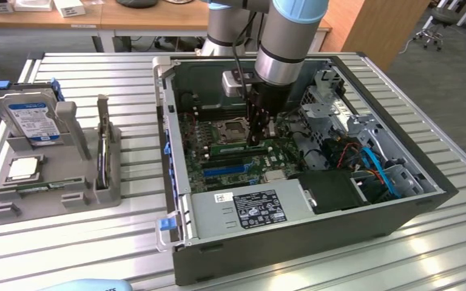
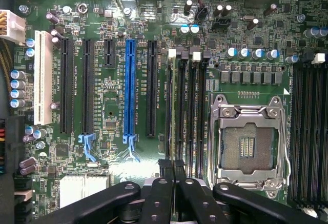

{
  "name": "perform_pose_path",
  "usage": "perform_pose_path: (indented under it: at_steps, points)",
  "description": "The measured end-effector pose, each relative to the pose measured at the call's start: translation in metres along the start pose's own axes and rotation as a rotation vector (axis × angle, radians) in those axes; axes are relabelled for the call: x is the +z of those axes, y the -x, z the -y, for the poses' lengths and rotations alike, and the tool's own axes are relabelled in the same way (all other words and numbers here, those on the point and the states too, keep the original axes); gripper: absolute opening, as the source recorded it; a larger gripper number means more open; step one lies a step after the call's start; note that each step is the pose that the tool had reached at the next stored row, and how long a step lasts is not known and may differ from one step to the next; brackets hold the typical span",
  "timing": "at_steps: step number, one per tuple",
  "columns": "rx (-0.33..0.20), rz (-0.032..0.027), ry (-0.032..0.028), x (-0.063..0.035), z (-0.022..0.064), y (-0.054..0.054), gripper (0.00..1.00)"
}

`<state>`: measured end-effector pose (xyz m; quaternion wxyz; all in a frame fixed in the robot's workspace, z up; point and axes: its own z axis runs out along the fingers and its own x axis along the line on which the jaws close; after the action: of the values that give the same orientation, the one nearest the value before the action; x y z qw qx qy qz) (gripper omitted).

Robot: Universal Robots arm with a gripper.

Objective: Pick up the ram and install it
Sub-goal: 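Insert the ram into the slot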

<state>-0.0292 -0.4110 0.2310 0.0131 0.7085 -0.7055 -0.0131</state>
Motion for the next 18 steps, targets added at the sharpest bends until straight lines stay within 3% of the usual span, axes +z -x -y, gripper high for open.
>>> perform_pose_path:
  at_steps: [18]
  points:
    - [0.0,0.0,-0.0048,0.0021,-0.0008,0.0,0.11]
